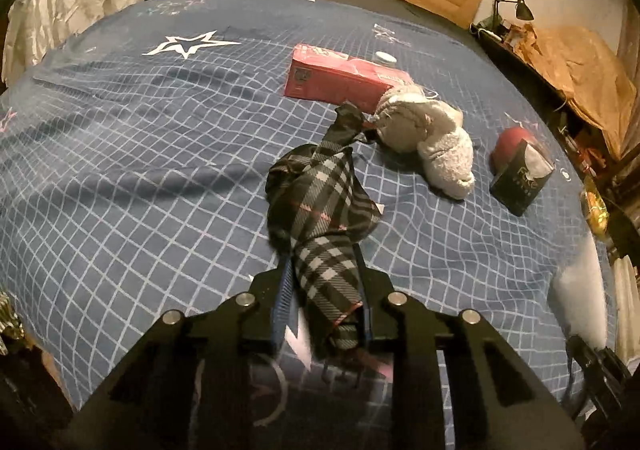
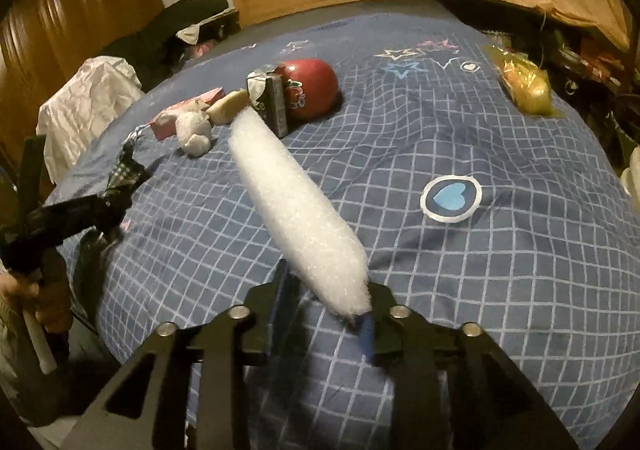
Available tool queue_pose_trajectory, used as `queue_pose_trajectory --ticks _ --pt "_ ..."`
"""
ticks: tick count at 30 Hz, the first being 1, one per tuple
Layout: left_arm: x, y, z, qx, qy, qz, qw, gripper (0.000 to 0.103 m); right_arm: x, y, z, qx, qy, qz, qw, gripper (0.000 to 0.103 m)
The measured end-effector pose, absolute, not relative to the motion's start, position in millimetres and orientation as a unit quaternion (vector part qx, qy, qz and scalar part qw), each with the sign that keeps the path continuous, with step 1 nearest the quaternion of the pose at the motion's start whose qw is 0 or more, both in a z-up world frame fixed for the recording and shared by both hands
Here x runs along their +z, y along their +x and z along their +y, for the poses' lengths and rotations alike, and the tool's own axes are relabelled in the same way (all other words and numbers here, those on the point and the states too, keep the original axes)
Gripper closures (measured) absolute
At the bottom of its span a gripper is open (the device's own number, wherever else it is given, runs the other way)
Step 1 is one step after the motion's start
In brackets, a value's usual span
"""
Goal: Collect trash
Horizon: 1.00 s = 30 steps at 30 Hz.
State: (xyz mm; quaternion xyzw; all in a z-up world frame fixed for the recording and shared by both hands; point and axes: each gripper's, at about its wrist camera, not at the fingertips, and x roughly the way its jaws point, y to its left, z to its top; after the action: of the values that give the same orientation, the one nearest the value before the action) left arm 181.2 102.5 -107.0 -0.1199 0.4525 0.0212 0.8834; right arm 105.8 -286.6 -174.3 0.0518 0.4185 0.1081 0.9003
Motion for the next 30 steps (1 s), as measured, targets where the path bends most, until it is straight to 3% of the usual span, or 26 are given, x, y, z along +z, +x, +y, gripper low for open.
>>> queue_pose_trajectory --ticks 2,3,8,18,19,20,21,23,27,30 --pt "-105.5 180.5 101.3 0.023 -0.115 0.453 0.884 0.077 -166.7 98.5 -288.3 0.086 0.041 0.403 0.91 0.017" --pt "-106.0 180.3 100.8 0.022 -0.113 0.455 0.883 0.075 -163.0 93.8 -290.4 0.076 0.036 0.391 0.917 0.015" --pt "-107.5 180.4 94.7 0.021 -0.1 0.454 0.885 0.069 -150.3 93.1 -283.1 0.092 -0.008 0.363 0.927 0.015" --pt "-110.0 183.4 86.1 0.011 -0.084 0.453 0.888 0.057 -159.2 116.5 -243.5 0.194 -0.054 0.408 0.89 0.015" --pt "-110.2 183.7 84.7 0.012 -0.081 0.453 0.888 0.057 -162.3 119.9 -244.1 0.195 -0.052 0.411 0.889 0.016" --pt "-110.3 183.9 83.4 0.012 -0.079 0.452 0.888 0.057 -164.7 122.2 -245.0 0.2 -0.046 0.414 0.887 0.028" --pt "-110.6 184.2 83.0 0.011 -0.078 0.452 0.889 0.057 -166.9 124.6 -246.1 0.207 -0.038 0.419 0.883 0.054" --pt "-110.6 183.9 83.2 0.009 -0.077 0.449 0.89 0.058 -171.0 125.8 -245.9 0.208 -0.038 0.426 0.88 0.054" --pt "-110.2 181.8 90.2 0.009 -0.089 0.44 0.893 0.082 -168.1 117.2 -250.8 0.204 -0.015 0.412 0.888 0.055" --pt "-107.0 179.1 97.9 0.006 -0.104 0.434 0.895 0.089 -162.9 111.8 -257.3 0.192 0.006 0.402 0.895 0.055"
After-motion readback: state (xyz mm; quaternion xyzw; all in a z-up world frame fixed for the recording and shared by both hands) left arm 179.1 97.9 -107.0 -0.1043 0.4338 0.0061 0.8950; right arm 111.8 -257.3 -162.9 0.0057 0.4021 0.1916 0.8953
